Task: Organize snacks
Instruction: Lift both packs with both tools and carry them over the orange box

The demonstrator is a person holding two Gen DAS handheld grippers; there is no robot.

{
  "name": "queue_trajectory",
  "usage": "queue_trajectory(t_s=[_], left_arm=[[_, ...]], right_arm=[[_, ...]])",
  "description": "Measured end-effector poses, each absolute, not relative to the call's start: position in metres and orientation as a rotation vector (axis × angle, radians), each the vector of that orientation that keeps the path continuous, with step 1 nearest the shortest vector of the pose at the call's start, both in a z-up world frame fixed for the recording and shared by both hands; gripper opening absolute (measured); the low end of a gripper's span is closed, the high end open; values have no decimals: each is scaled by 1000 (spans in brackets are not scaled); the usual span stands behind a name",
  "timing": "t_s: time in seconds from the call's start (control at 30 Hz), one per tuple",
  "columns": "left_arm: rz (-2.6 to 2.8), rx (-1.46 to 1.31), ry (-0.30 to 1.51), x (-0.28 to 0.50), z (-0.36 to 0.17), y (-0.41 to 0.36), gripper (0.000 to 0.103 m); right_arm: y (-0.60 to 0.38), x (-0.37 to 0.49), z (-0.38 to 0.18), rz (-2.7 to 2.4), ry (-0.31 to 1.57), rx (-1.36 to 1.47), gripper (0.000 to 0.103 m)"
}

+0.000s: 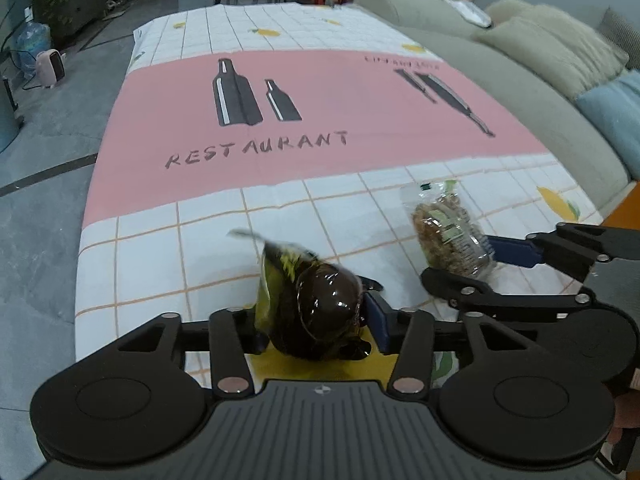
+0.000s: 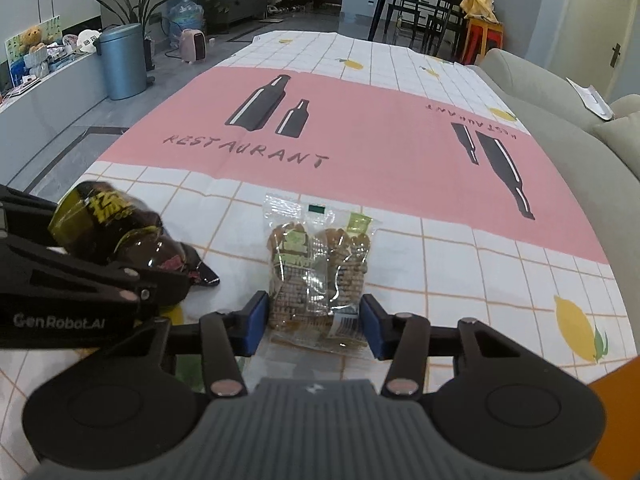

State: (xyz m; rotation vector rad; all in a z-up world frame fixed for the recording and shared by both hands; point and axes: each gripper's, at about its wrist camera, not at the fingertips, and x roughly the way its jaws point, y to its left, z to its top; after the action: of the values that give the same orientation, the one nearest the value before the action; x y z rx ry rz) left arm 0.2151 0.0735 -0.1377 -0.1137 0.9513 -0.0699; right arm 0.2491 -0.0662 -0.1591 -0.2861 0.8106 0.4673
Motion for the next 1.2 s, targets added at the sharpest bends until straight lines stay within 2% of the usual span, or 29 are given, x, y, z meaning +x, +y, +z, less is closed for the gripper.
queue_trajectory(t_s=[0.13, 0.2, 0.23, 0.27, 0.33, 0.4, 0.5, 0.77, 1.2], left_arm=[[-56, -88, 942, 214, -139, 69, 68], [-86, -77, 936, 214, -141, 67, 86], [-98, -73, 932, 213, -142, 66, 87], [-99, -61, 927, 213, -143, 64, 85], [-96, -21, 911, 210, -143, 59, 74], [-93, -27, 891, 205, -142, 60, 47], [-120, -116, 879, 201, -139, 69, 39], [-168, -139, 849, 178, -120, 65, 38], [-245, -141, 912, 123, -104, 42, 38]], right_arm=[[-72, 240, -158, 431, 829, -266, 48], [-75, 232, -158, 413, 838, -262, 48], [-77, 228, -157, 413, 843, -255, 48], [-79, 223, -157, 413, 846, -251, 48], [-81, 215, -157, 415, 847, -247, 48], [-83, 206, -157, 412, 848, -244, 48], [-85, 198, -156, 408, 853, -244, 48], [-91, 180, -153, 407, 889, -249, 48], [-117, 122, -143, 383, 984, -187, 44]])
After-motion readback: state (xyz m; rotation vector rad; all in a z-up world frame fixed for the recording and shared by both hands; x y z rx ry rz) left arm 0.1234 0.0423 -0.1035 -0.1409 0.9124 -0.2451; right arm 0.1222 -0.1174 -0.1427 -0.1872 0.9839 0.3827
